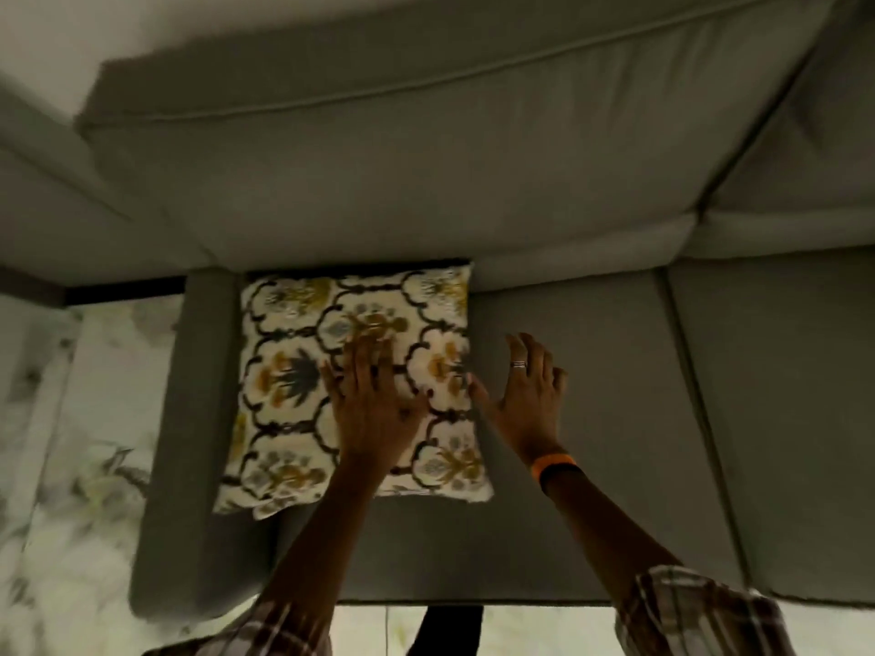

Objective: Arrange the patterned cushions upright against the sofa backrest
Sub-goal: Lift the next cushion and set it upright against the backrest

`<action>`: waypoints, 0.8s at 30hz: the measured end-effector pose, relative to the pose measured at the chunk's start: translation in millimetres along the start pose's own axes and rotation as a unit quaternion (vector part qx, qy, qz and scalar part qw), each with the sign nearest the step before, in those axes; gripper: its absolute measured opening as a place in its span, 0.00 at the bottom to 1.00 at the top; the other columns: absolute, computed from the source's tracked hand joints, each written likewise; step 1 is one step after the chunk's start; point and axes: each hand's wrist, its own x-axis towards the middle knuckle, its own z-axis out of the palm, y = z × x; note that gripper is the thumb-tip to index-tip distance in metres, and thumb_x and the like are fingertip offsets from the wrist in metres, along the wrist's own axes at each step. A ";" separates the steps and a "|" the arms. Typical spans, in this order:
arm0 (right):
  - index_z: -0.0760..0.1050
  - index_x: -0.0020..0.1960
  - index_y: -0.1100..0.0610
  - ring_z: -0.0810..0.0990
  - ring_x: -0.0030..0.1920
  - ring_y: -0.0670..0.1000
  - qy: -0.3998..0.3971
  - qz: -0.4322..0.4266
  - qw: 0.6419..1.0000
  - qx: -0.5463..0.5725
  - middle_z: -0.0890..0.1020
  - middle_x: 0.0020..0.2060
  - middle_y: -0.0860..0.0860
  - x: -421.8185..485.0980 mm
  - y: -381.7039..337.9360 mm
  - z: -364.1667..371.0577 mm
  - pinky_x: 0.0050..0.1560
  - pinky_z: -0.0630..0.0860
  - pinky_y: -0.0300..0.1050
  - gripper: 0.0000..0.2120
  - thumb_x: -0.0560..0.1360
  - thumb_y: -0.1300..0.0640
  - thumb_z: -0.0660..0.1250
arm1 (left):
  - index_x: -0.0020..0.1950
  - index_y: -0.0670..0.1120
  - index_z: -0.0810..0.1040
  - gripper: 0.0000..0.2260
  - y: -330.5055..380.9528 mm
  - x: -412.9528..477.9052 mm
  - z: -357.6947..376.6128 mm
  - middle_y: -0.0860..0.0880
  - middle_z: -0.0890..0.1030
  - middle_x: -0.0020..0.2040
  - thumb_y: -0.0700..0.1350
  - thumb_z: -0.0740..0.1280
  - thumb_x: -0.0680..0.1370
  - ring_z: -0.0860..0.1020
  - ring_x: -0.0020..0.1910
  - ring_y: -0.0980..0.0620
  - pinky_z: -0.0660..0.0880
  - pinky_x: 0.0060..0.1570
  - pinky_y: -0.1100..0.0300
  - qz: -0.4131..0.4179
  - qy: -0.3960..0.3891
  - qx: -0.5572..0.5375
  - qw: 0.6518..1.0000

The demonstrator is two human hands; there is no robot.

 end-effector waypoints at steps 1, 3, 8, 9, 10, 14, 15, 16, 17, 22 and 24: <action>0.66 0.80 0.58 0.72 0.76 0.64 -0.029 0.014 0.999 0.031 0.71 0.77 0.61 -0.4 -19.2 12.2 0.71 0.70 0.63 0.47 0.73 0.27 0.56 | 0.81 0.44 0.57 0.40 -26.0 -2.0 -4.0 0.36 0.61 0.80 0.68 0.55 0.77 0.57 0.80 0.33 0.50 0.76 0.28 -0.024 0.002 -0.008 1.000; 0.59 0.84 0.56 0.69 0.78 0.61 -0.095 0.070 0.984 0.135 0.67 0.81 0.57 0.7 -50.2 27.9 0.76 0.69 0.64 0.50 0.73 0.25 0.56 | 0.81 0.43 0.57 0.40 -65.0 -1.2 -11.2 0.34 0.60 0.80 0.67 0.55 0.77 0.57 0.79 0.31 0.48 0.75 0.28 -0.093 0.017 -0.040 0.995; 0.73 0.74 0.49 0.83 0.63 0.37 -0.109 0.154 0.864 0.466 0.84 0.66 0.47 9.9 -74.8 53.6 0.73 0.77 0.54 0.24 0.80 0.53 0.74 | 0.82 0.44 0.54 0.50 -144.2 14.5 -12.2 0.36 0.59 0.80 0.74 0.64 0.72 0.61 0.78 0.33 0.60 0.76 0.33 -0.369 -0.013 -0.326 0.870; 0.74 0.75 0.51 0.84 0.64 0.41 -0.116 0.162 0.852 0.484 0.85 0.66 0.48 11.3 -73.9 53.3 0.73 0.78 0.56 0.25 0.80 0.54 0.75 | 0.82 0.46 0.55 0.56 -154.7 16.5 -11.3 0.38 0.63 0.80 0.80 0.63 0.65 0.64 0.77 0.35 0.62 0.75 0.34 -0.379 -0.022 -0.389 0.840; 0.74 0.75 0.53 0.85 0.65 0.47 -0.124 0.166 0.844 0.494 0.85 0.67 0.50 11.4 -74.7 49.5 0.73 0.78 0.59 0.26 0.79 0.54 0.76 | 0.81 0.48 0.57 0.60 -160.3 17.1 -11.8 0.40 0.66 0.79 0.84 0.62 0.59 0.66 0.76 0.38 0.64 0.75 0.36 -0.378 -0.024 -0.426 0.822; 0.75 0.74 0.54 0.85 0.66 0.54 -0.100 0.171 0.822 0.534 0.85 0.66 0.52 6.1 -66.6 23.9 0.70 0.80 0.62 0.32 0.74 0.49 0.80 | 0.80 0.52 0.59 0.58 -125.7 9.6 -26.1 0.46 0.68 0.78 0.81 0.68 0.58 0.68 0.76 0.43 0.67 0.75 0.41 -0.360 0.026 -0.486 0.796; 0.75 0.75 0.54 0.85 0.66 0.54 -0.083 0.174 0.821 0.537 0.85 0.67 0.52 2.5 -58.3 13.2 0.70 0.80 0.60 0.32 0.74 0.50 0.79 | 0.80 0.52 0.60 0.57 -105.7 5.4 -34.3 0.46 0.68 0.78 0.78 0.70 0.58 0.70 0.75 0.44 0.69 0.74 0.43 -0.354 0.036 -0.502 0.788; 0.75 0.74 0.53 0.85 0.66 0.53 -0.073 0.176 0.824 0.533 0.85 0.66 0.51 -0.6 -46.2 -1.1 0.69 0.81 0.59 0.30 0.73 0.51 0.78 | 0.80 0.52 0.60 0.55 -84.9 0.4 -38.8 0.47 0.69 0.77 0.75 0.73 0.59 0.72 0.72 0.46 0.73 0.70 0.46 -0.348 0.039 -0.516 0.782; 0.76 0.73 0.51 0.85 0.66 0.52 -0.065 0.178 0.825 0.532 0.86 0.66 0.50 -3.7 -31.1 -16.0 0.68 0.81 0.57 0.29 0.73 0.52 0.76 | 0.81 0.52 0.59 0.53 -65.2 -4.3 -36.6 0.48 0.70 0.76 0.70 0.76 0.62 0.74 0.69 0.48 0.78 0.64 0.52 -0.340 0.035 -0.537 0.771; 0.72 0.77 0.53 0.85 0.64 0.46 -0.073 0.156 0.881 0.440 0.85 0.67 0.49 -3.1 81.6 -112.8 0.61 0.83 0.44 0.33 0.75 0.55 0.79 | 0.78 0.48 0.62 0.49 58.5 -3.9 -9.6 0.50 0.71 0.71 0.54 0.84 0.63 0.72 0.70 0.51 0.75 0.62 0.65 -0.240 -0.011 -0.568 0.787; 0.72 0.77 0.56 0.87 0.57 0.42 -0.060 0.156 0.902 0.397 0.85 0.64 0.51 6.1 131.2 -147.7 0.54 0.83 0.41 0.36 0.73 0.53 0.81 | 0.79 0.49 0.57 0.47 111.5 6.3 3.6 0.49 0.67 0.75 0.41 0.82 0.68 0.68 0.72 0.53 0.72 0.61 0.74 -0.201 -0.033 -0.577 0.791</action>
